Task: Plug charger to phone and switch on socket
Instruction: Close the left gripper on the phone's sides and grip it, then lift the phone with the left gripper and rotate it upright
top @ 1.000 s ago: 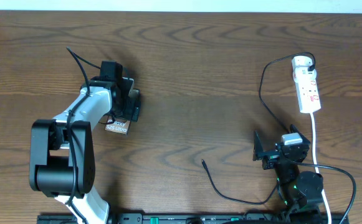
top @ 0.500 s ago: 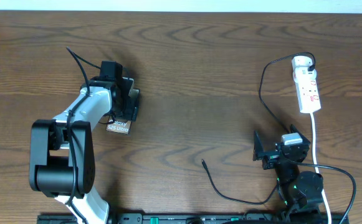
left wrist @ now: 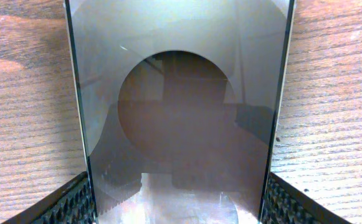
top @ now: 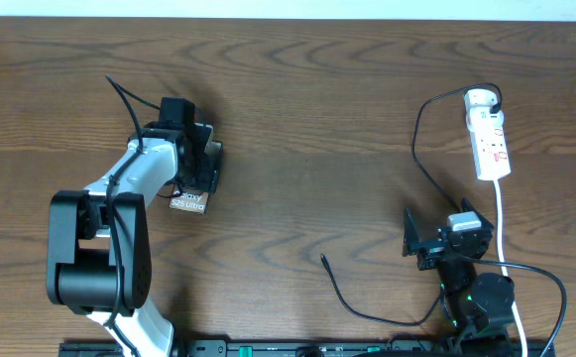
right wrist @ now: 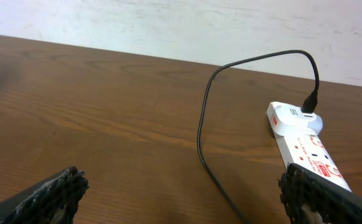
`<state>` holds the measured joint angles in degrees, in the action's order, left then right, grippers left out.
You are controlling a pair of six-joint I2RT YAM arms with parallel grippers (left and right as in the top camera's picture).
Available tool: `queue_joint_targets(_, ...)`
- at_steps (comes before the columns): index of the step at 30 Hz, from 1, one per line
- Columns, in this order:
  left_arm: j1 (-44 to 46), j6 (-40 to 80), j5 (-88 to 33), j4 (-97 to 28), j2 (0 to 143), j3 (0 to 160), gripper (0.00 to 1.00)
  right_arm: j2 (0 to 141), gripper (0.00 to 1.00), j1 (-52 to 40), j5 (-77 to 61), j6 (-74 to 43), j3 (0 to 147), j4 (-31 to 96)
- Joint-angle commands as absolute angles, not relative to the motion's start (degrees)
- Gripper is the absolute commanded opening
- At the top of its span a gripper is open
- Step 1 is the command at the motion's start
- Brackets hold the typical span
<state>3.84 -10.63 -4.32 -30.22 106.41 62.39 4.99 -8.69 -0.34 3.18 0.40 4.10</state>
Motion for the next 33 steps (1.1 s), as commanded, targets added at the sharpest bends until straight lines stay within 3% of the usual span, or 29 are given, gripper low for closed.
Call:
queue_joint_targets(1,3.6,-11.3,-3.9,-30.3,107.5,62.1,0.53,4.9,0.99,-8.2,0.1,2.8,0.3,4.4)
queue_joint_targets(7,3.6,-11.3,-3.9,-30.3,107.5,62.1,0.33,4.9,0.99,-8.2,0.0,2.8,0.3,4.4)
queue_joint_targets(8,3.6,-11.3,-3.9,-30.3,107.5,62.1,0.24,4.9,0.99,-8.2,0.0,2.8,0.3,4.4)
queue_joint_targets(12,3.6,-11.3,-5.0,-30.1,107.5,62.1,0.08,4.9,0.99,-8.2,0.0,2.8,0.3,4.4)
queue_joint_targets(23,3.6,-11.2,-7.3,-29.7,105.7,62.9,0.07,4.9,0.99,-8.2,0.1,2.8,0.3,4.4)
queue_joint_targets(33,3.6,-8.3,-12.7,-29.6,93.4,63.7,0.07,4.9,0.99,-8.2,0.1,2.8,0.3,4.4)
